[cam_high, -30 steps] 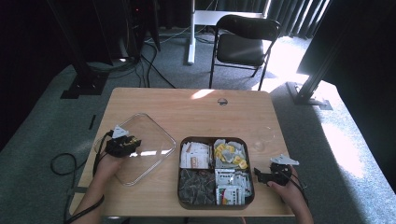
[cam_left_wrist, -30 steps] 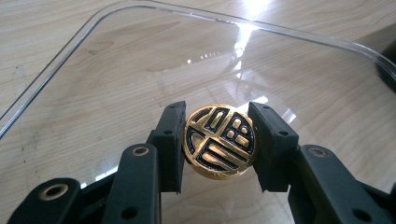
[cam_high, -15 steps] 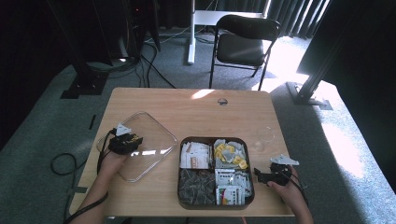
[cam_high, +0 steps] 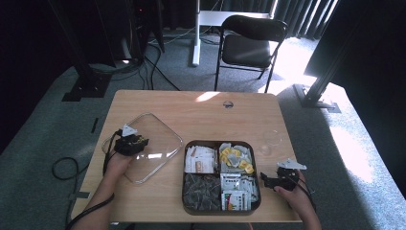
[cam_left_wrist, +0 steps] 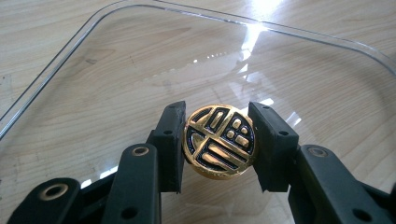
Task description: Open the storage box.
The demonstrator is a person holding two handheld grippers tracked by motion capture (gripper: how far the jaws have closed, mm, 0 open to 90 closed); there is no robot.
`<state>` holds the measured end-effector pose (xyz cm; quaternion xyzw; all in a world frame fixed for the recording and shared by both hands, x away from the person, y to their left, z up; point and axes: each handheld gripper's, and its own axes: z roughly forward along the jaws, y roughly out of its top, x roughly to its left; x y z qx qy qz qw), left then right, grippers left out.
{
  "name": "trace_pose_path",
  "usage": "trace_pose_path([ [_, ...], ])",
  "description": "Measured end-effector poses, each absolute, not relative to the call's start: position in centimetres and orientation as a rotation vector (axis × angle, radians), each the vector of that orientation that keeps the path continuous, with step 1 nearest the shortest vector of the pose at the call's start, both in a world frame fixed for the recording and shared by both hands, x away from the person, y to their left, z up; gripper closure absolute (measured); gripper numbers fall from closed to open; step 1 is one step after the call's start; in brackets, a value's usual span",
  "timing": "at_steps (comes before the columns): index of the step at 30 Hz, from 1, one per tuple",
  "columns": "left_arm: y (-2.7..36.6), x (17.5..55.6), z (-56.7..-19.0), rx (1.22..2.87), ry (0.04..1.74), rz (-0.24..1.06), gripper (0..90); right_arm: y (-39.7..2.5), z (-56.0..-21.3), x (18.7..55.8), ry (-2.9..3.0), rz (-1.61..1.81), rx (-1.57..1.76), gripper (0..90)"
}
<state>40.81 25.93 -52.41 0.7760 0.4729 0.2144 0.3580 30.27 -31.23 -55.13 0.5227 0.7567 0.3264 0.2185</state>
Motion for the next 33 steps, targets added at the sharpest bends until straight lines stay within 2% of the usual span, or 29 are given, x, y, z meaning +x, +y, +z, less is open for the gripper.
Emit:
trace_pose_path([
  [12,26.0,41.1,-53.4,2.017,1.203,0.518,58.1,-31.2,-55.1,30.3,2.094,0.903,1.447,10.5],
  [14,26.2,41.1,-53.3,1.988,1.204,0.485,47.2,-31.2,-55.1,30.3,2.094,0.903,1.447,10.5],
  [25,26.6,40.0,-52.1,1.952,1.196,0.481,38.8,-31.2,-55.1,30.3,2.094,0.903,1.447,10.5],
  [29,27.0,39.5,-51.9,1.945,1.179,0.43,25.1,-31.2,-55.1,30.3,2.094,0.903,1.447,10.5],
  [30,27.1,39.3,-51.8,1.937,1.177,0.426,25.1,-31.2,-55.1,30.3,2.094,0.903,1.447,10.5],
  [32,27.2,39.0,-51.7,1.931,1.185,0.427,16.5,-31.2,-55.1,30.3,2.094,0.903,1.446,10.5],
  [33,27.1,38.6,-51.6,1.94,1.177,0.448,15.8,-31.2,-55.1,30.3,2.094,0.903,1.447,10.5],
])
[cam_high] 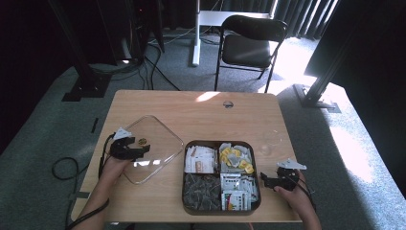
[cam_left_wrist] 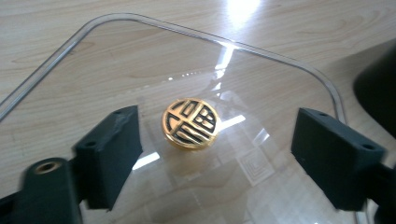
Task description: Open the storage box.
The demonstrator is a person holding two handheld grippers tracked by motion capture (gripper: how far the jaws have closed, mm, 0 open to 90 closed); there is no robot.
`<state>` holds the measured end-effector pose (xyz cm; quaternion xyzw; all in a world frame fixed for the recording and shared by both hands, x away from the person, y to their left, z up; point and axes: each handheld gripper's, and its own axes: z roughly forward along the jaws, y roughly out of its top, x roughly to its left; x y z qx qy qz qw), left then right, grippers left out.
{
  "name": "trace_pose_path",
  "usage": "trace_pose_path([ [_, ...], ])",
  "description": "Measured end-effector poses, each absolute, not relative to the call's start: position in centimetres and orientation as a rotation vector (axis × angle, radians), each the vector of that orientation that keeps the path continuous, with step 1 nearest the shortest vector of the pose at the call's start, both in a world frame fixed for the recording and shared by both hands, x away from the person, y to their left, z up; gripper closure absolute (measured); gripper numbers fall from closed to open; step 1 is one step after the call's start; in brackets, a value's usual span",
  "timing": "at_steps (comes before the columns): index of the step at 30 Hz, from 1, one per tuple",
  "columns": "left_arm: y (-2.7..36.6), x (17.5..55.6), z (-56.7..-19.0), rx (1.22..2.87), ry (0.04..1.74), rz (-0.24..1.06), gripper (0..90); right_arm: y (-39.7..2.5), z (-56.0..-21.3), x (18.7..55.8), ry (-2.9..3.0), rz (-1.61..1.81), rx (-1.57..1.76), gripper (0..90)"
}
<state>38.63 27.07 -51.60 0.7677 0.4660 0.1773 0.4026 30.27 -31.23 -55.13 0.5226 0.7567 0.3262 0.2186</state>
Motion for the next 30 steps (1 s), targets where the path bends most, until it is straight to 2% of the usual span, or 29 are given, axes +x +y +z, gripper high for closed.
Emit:
trace_pose_path([
  [2,27.0,38.4,-51.5,1.946,1.168,0.456,15.8,-31.2,-55.1,30.3,2.094,0.903,1.447,10.5],
  [3,26.9,38.1,-51.4,1.948,1.149,0.442,10.9,-31.2,-55.1,30.3,2.095,0.903,1.447,10.5],
  [9,26.2,37.1,-51.0,1.977,1.089,0.43,8.6,-31.2,-55.1,30.3,2.094,0.903,1.447,10.5],
  [10,25.9,37.0,-51.0,1.985,1.081,0.432,0.7,-31.2,-55.1,30.3,2.094,0.903,1.447,10.5],
  [22,23.1,34.8,-51.5,2.053,0.903,0.413,0.7,-31.2,-55.1,30.3,2.094,0.903,1.447,10.5],
  [30,22.0,33.8,-51.7,2.076,0.847,0.375,0.7,-31.2,-55.1,30.3,2.094,0.903,1.447,10.5],
])
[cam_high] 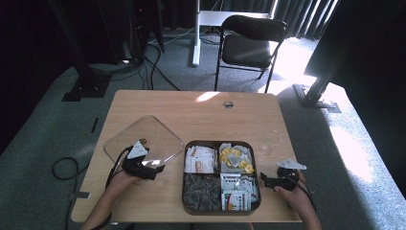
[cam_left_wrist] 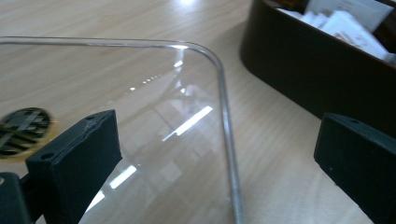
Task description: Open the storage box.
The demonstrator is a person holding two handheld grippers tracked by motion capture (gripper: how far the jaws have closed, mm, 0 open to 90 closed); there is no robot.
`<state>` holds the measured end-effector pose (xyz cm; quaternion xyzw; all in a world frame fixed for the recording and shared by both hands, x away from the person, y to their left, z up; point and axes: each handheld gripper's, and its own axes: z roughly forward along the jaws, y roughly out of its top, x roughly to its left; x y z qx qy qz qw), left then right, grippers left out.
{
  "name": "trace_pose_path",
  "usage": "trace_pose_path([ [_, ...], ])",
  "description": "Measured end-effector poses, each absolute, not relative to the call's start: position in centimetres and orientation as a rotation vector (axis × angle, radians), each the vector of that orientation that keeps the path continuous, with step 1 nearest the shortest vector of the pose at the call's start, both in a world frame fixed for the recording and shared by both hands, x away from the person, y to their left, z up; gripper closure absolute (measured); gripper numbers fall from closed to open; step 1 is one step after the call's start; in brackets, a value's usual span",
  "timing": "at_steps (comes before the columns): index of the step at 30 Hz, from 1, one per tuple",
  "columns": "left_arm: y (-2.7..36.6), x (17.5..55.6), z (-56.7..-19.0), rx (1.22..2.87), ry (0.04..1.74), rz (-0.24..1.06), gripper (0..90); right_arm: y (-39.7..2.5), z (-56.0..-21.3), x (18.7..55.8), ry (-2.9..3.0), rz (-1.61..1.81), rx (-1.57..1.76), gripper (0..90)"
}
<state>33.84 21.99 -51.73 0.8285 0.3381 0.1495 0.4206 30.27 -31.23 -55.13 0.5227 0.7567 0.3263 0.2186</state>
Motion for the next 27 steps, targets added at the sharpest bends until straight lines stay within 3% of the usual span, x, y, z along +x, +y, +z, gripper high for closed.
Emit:
trace_pose_path([
  [11,19.9,32.1,-52.1,2.137,0.72,0.266,0.7,-31.2,-55.1,30.3,2.094,0.903,1.446,10.5],
  [27,18.1,29.7,-52.7,2.187,0.619,0.209,0.7,-31.2,-55.1,30.3,2.1,0.906,1.441,10.5],
])
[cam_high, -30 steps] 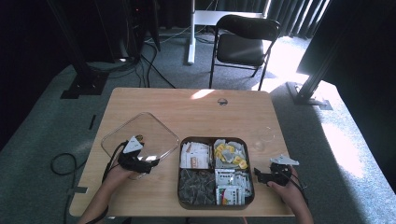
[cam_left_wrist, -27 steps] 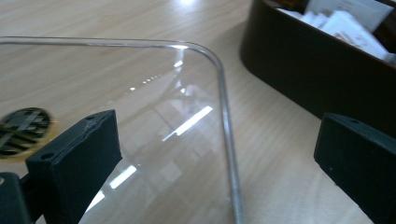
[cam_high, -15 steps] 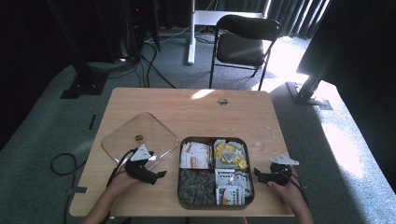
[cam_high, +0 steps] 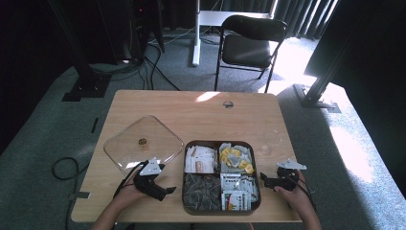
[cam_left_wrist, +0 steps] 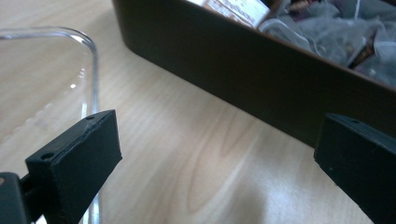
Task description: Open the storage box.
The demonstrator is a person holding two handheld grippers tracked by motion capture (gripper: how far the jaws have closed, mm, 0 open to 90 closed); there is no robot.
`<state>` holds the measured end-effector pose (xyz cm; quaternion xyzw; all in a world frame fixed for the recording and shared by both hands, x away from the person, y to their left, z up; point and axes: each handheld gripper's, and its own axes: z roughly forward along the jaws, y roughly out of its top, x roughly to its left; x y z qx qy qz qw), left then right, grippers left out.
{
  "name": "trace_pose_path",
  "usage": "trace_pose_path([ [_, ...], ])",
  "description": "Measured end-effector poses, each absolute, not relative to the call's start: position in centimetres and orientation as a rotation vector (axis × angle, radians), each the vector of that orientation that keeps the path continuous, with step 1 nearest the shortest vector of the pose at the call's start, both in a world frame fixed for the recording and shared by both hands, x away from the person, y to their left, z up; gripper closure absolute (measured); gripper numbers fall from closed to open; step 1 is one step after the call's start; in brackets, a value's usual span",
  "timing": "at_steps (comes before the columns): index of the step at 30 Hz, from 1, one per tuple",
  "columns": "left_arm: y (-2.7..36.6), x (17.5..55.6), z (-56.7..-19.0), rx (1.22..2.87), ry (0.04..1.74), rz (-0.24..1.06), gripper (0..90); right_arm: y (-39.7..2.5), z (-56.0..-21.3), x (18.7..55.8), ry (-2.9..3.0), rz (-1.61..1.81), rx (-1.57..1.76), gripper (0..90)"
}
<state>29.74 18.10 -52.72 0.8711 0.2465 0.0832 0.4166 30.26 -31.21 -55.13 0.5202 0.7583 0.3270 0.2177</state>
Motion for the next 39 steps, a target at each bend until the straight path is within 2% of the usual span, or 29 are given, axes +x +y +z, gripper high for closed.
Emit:
trace_pose_path([
  [15,17.0,27.8,-53.9,2.295,0.486,0.138,0.7,-31.2,-55.1,30.3,2.1,0.906,1.441,10.5],
  [21,16.5,27.4,-54.6,2.359,0.461,0.161,0.7,-31.2,-55.1,30.3,2.101,0.905,1.44,10.5],
  [39,15.7,27.4,-54.7,2.353,0.528,0.229,0.7,-31.1,-55.1,30.1,2.106,0.906,1.435,10.5],
])
